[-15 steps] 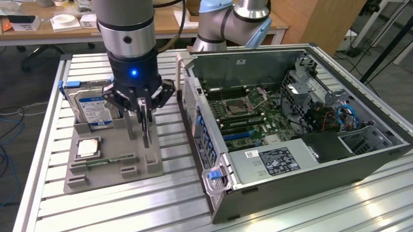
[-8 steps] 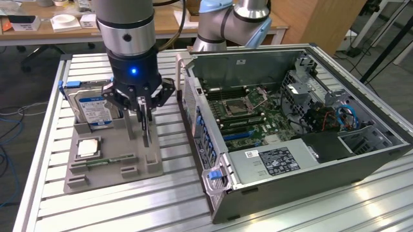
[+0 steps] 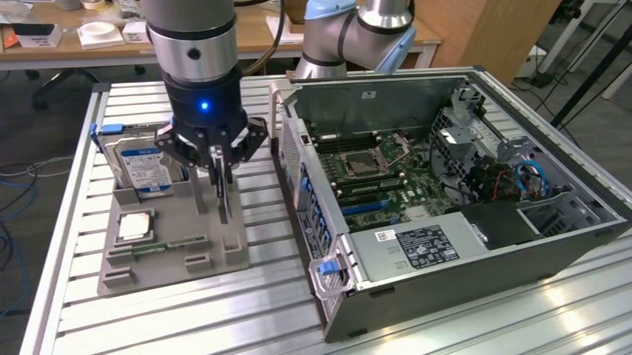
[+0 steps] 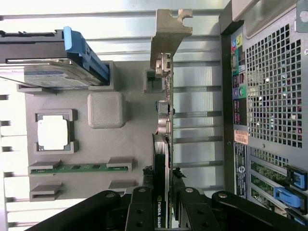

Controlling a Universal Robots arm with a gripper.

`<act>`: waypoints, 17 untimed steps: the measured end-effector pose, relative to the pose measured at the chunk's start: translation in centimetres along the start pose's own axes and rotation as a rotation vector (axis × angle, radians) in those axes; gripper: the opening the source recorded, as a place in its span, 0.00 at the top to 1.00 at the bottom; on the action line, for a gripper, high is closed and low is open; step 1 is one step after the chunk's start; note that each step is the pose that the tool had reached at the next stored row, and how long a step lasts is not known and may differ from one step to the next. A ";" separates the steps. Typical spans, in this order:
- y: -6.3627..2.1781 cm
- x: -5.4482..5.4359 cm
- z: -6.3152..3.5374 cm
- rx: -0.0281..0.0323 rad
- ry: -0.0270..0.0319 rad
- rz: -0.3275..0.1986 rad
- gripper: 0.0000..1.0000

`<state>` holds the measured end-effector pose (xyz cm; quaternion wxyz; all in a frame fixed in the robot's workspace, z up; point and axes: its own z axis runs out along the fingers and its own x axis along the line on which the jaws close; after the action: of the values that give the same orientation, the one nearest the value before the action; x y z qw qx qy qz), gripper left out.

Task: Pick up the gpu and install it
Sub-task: 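Pick up the gpu and move the gpu toward the slot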

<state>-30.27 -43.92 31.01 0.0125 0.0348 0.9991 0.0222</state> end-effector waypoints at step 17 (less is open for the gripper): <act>0.05 0.0 -1.15 -0.0001 -0.0001 0.000 0.74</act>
<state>-30.27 -43.92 32.16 0.0125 0.0348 0.9991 0.0222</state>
